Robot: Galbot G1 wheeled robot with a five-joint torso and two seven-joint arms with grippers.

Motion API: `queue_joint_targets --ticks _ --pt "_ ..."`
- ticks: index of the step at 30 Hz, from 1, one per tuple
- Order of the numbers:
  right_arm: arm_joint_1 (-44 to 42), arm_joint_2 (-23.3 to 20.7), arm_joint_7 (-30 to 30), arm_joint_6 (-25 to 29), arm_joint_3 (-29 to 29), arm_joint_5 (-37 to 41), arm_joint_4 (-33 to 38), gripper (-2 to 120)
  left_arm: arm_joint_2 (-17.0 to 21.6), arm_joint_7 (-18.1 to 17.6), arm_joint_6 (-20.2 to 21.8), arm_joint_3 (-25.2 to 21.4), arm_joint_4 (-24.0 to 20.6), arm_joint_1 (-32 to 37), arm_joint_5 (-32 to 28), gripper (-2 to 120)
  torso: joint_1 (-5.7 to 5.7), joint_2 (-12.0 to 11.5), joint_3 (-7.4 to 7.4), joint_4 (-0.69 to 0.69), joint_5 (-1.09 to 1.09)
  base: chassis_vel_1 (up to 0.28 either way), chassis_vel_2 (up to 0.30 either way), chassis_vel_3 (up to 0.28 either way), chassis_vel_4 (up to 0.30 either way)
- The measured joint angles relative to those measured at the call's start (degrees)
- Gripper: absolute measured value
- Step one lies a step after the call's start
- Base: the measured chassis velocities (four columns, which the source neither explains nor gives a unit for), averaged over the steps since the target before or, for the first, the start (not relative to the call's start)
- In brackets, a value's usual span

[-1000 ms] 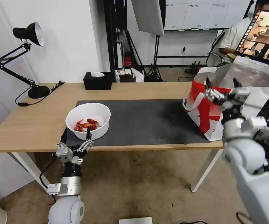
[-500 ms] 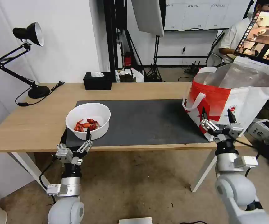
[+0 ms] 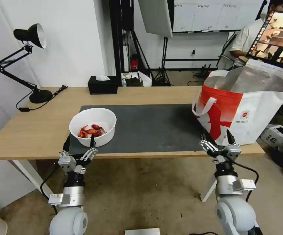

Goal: Pick up the trash from the table and place it into the takeout bag.

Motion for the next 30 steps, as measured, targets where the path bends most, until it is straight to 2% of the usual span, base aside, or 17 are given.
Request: queue_joint_targets --ticks 7,11,14,15,18,19,21,22,23,25,26,27,28,29,30 --pt "-0.9 0.8 -0.2 0.3 -0.4 -0.8 0.0 100 0.6 -0.8 0.5 -0.3 0.0 -0.3 1.3 100 0.00 0.0 0.00 0.00 0.00 0.000 0.000 0.000 0.000" --pt "-0.8 0.5 -0.2 0.3 -0.2 -0.9 0.2 100 2.5 -2.7 2.7 -0.3 -0.5 -1.7 1.4 100 0.00 0.0 0.00 0.00 0.00 0.000 0.000 0.000 0.000" --pt "-1.0 0.3 -0.2 0.3 0.0 -0.9 0.7 100 5.9 -5.9 7.8 -0.4 -0.9 -4.5 1.0 100 0.00 0.0 0.00 0.00 0.00 0.000 0.000 0.000 0.000" --pt "-1.0 0.3 -0.2 0.3 0.0 -0.9 0.7 100 5.9 -5.9 7.8 -0.4 -0.9 -4.5 1.0 100 0.00 0.0 0.00 0.00 0.00 0.000 0.000 0.000 0.000" --pt "-1.4 0.2 -0.2 0.2 0.1 -0.9 1.0 100 9.2 -8.6 13.8 -0.4 -1.7 -7.2 -0.8 100 0.00 0.0 0.01 0.00 0.00 0.000 0.000 0.000 0.000" --pt "-1.4 0.2 -0.2 0.2 0.1 -0.9 1.0 100 9.2 -8.6 13.8 -0.4 -1.7 -7.2 -0.8 100 0.00 0.0 0.01 0.00 0.00 0.000 0.000 0.000 0.000" --pt "-1.7 0.2 -0.2 0.2 0.0 -1.1 1.1 100 11.3 -10.1 17.7 -0.5 -2.1 -9.2 -2.4 100 0.00 0.0 0.01 0.00 0.00 0.000 0.000 0.000 0.000" --pt "-1.8 0.2 -0.2 0.2 -0.1 -1.2 1.3 100 12.9 -11.6 21.3 -0.7 -2.2 -10.9 -3.8 100 0.00 0.0 0.01 -0.01 0.00 0.000 0.000 0.000 0.000" --pt "-1.8 0.2 -0.2 0.2 -0.1 -1.2 1.3 100 12.9 -11.6 21.3 -0.7 -2.2 -10.9 -3.8 100 0.00 0.0 0.01 -0.01 0.00 0.000 0.000 0.000 0.000" --pt "-1.8 0.3 -0.2 0.0 -0.5 -1.5 1.6 100 17.0 -14.9 33.5 -1.5 -2.6 -16.9 -10.8 100 0.00 0.0 0.01 0.00 0.00 0.000 0.000 0.000 0.000" --pt "-1.8 0.3 -0.2 0.0 -0.5 -1.5 1.6 100 17.0 -14.9 33.5 -1.5 -2.6 -16.9 -10.8 100 0.00 0.0 0.01 0.00 0.00 0.000 0.000 0.000 0.000" --pt "-1.9 0.3 -0.1 0.0 -0.6 -1.6 1.7 100 18.6 -16.8 41.9 -1.9 -3.0 -20.4 -16.1 100 0.00 0.0 0.01 0.00 0.00 0.000 0.000 0.000 0.000" --pt "-2.0 0.3 -0.1 -0.1 -0.5 -1.7 1.8 100 19.6 -17.9 46.3 -1.9 -2.5 -22.5 -19.6 100 0.00 0.0 0.01 -0.01 0.00 0.000 0.000 0.000 0.000" --pt "-2.0 0.3 -0.1 -0.1 -0.5 -1.7 1.8 100 19.6 -17.9 46.3 -1.9 -2.5 -22.5 -19.6 100 0.00 0.0 0.01 -0.01 0.00 0.000 0.000 0.000 0.000" --pt "-2.0 0.3 -0.1 -0.1 -0.5 -1.8 1.8 100 20.2 -18.1 49.5 -1.9 -1.8 -23.9 -21.1 100 0.00 0.0 0.01 0.00 0.00 0.000 0.000 0.000 0.000"
